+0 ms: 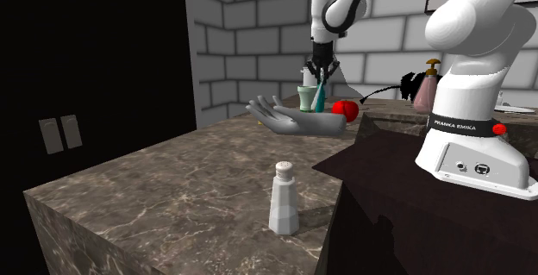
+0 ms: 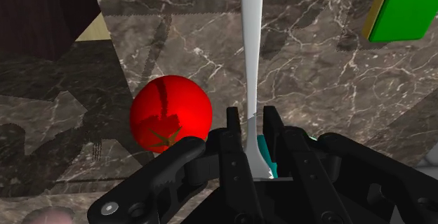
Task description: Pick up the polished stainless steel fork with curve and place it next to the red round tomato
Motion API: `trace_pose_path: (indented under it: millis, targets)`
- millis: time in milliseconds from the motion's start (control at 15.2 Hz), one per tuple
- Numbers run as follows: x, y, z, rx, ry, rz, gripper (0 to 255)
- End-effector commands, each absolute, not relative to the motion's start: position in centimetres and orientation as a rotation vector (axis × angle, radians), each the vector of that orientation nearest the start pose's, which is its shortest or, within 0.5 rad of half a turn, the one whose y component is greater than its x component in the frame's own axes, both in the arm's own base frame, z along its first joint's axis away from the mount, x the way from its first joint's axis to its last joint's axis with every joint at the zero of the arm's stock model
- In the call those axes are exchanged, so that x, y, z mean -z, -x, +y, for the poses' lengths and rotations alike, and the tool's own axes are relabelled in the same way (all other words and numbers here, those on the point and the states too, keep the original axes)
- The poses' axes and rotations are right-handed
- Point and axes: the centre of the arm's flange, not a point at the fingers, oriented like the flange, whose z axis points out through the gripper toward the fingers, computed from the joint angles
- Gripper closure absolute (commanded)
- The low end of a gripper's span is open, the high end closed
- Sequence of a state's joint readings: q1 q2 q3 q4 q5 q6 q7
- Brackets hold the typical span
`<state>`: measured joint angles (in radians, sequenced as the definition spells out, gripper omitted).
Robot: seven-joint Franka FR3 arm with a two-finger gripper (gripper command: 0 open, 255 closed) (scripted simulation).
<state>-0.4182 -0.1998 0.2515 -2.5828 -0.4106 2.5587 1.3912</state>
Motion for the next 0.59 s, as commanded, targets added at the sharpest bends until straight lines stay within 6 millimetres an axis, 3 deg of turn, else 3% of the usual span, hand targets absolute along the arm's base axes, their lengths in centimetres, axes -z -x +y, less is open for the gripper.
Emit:
trace_pose_path:
  millis: [0,528]
  targets:
    - [-32.9,-44.0,-6.8,0.489,2.666,1.881,255]
    - [-28.6,-44.0,-6.8,0.489,2.666,1.881,255]
